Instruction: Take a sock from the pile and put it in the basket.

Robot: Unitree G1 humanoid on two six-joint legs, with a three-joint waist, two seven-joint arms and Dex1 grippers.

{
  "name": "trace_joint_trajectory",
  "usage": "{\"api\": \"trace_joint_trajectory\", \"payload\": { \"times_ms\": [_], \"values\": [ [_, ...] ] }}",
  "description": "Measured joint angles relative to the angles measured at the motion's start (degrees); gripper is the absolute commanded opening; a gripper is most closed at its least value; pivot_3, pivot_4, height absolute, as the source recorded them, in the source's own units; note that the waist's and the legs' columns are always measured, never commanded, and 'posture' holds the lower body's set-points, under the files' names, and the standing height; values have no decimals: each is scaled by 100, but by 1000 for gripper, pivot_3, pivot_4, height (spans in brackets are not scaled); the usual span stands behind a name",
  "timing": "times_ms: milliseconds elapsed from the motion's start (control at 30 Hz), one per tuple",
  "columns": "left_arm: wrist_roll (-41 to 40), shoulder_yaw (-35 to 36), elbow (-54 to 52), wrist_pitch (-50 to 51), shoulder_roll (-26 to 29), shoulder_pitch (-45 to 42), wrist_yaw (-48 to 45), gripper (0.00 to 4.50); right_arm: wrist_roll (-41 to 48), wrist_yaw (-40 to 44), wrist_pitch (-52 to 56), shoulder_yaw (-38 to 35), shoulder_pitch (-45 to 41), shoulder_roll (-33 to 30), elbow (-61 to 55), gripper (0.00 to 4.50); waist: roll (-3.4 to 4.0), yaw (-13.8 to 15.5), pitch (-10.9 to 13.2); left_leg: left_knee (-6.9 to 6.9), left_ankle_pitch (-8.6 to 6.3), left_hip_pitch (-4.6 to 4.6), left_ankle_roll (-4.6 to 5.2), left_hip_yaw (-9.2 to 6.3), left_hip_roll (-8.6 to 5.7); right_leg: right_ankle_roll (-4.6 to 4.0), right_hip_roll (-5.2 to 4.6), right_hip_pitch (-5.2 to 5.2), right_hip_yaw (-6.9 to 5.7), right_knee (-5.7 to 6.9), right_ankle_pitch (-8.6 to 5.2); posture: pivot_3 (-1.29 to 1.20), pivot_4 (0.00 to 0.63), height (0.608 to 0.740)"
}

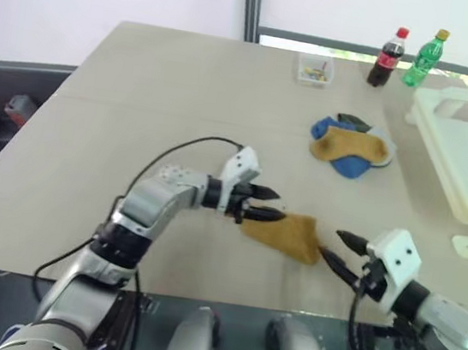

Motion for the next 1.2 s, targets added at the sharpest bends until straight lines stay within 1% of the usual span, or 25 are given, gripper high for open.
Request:
{"api": "trace_joint_trajectory", "payload": {
  "times_ms": [67, 167, 233, 267, 300, 333, 367, 400, 433, 467, 533, 667, 733, 833, 867, 967, 1000, 1067, 1133, 1200],
  "values": [
    [236, 37, 150, -326, 38, 162, 115, 2733, -166, -72, 6, 254, -263, 42, 362, 2290, 0, 52, 0, 0, 0, -6, 3, -12, -12, 4, -9, 5, -12, -7, -2, 0, 150, 740],
    [591, -49, 361, -650, -123, 482, 405, 2733, -420, -138, 2, 505, -447, 78, 943, 2290, 0, 113, 0, 1, -5, -21, 10, -18, -17, 9, -10, 3, -17, -20, -1, 0, 150, 740],
    [664, -58, 350, -798, -239, 548, 496, 2794, -501, -121, -13, 579, -458, 49, 1144, 1750, 2, 145, -1, 2, -5, -27, 11, -27, -17, 10, -13, 4, -29, -25, -1, 0, 150, 740],
    [727, -45, 334, -833, -333, 620, 621, 2254, -559, -61, -79, 664, -494, -32, 1168, 1570, 9, 142, -7, 2, -5, -25, 12, -28, -17, 10, -13, 7, -29, -26, -1, 0, 150, 740],
    [742, -48, 331, -829, -366, 632, 662, 1998, -581, -29, -108, 688, -498, -53, 1177, 1048, 13, 143, -9, 2, -6, -17, 12, -31, -18, 11, -13, 19, -33, -26, -2, 0, 150, 740],
    [766, -51, 317, -823, -396, 663, 712, 1600, -619, 2, -167, 733, -501, -83, 1201, 637, 12, 140, -11, 2, -5, -12, 12, -34, -18, 11, -12, 24, -36, -26, -2, 0, 150, 740],
    [772, -39, 210, -820, -421, 794, 745, 1110, -651, 68, -252, 781, -494, -115, 1242, 142, 17, 130, -16, 1, -5, -7, 12, -34, -17, 12, -11, 27, -35, -26, -2, 0, 150, 740],
    [770, -28, 165, -808, -431, 841, 751, 830, -667, 92, -287, 789, -497, -119, 1251, 0, 20, 127, -19, 2, -5, -5, 12, -34, -17, 12, -11, 29, -35, -24, -2, 0, 150, 740],
    [756, -22, 84, -771, -447, 916, 757, 361, -708, 120, -337, 798, -507, -148, 1281, 0, 23, 125, -21, 2, -5, -3, 12, -34, -16, 12, -11, 29, -34, -24, -2, 0, 150, 740],
    [710, 9, -47, -691, -464, 1018, 799, 33, -739, 166, -425, 814, -553, -202, 1369, 0, 22, 122, -23, 3, -5, -2, 12, -34, -16, 12, -11, 30, -34, -23, -2, 0, 150, 740],
    [637, 45, -189, -552, -468, 1112, 856, 33, -811, 242, -539, 821, -654, -249, 1496, 0, 21, 117, -24, 6, -5, 0, 12, -34, -15, 12, -11, 31, -34, -20, -2, 0, 150, 740],
    [502, 204, -430, -176, -573, 1245, 1143, 33, -1056, 397, -827, 923, -1143, -341, 2025, 0, 19, 92, -25, 11, -5, 0, 12, -34, -16, 13, -10, 31, -34, -16, -1, 0, 150, 740],
    [481, 259, -507, 43, -699, 1247, 1340, 33, -1207, 599, -1107, 985, -1428, -505, 2402, 0, 20, 93, -25, 11, -5, -1, 12, -35, -19, 13, -10, 31, -34, -16, -1, 0, 150, 740],
    [475, 256, -561, 181, -794, 1240, 1481, 33, -1330, 908, -1454, 1019, -1631, -759, 2740, 0, 20, 119, -25, 10, -5, -3, 12, -37, -19, 13, -10, 31, -37, -17, -1, 0, 150, 740],
    [463, 256, -563, 207, -805, 1234, 1491, 353, -1343, 1023, -1542, 1020, -1672, -820, 2814, 0, 19, 126, -25, 10, -5, -3, 12, -39, -19, 13, -10, 31, -38, -18, -1, 0, 150, 740],
    [333, 263, -580, 319, -805, 1228, 1468, 1368, -1346, 1240, -1647, 986, -1755, -866, 2954, 1001, 19, 129, -25, 10, -5, -3, 12, -38, -19, 12, -11, 32, -38, -18, -1, 0, 150, 740],
    [307, 263, -597, 323, -798, 1228, 1456, 1934, -1350, 1265, -1683, 936, -1766, -871, 2999, 1544, 19, 129, -25, 10, -5, -3, 12, -38, -18, 12, -11, 32, -37, -18, -1, 0, 150, 740],
    [265, 279, -618, 292, -788, 1227, 1451, 2931, -1397, 1266, -1769, 844, -1746, -902, 3020, 2554, 20, 127, -25, 10, -5, -3, 12, -39, -18, 12, -11, 32, -37, -17, -1, 0, 150, 740],
    [257, 331, -674, 243, -738, 1242, 1451, 3821, -1422, 1239, -1776, 747, -1685, -926, 2937, 3442, 20, 121, -24, 8, -5, -4, 12, -39, -17, 12, -10, 30, -38, -17, -1, 0, 150, 740],
    [216, 516, -805, 168, -571, 1345, 1424, 3821, -1388, 1245, -1646, 611, -1551, -981, 2722, 3442, 21, 108, -24, 2, -5, -5, 11, -39, -12, 11, -11, 27, -37, -17, -2, 0, 150, 740]
  ]
}}
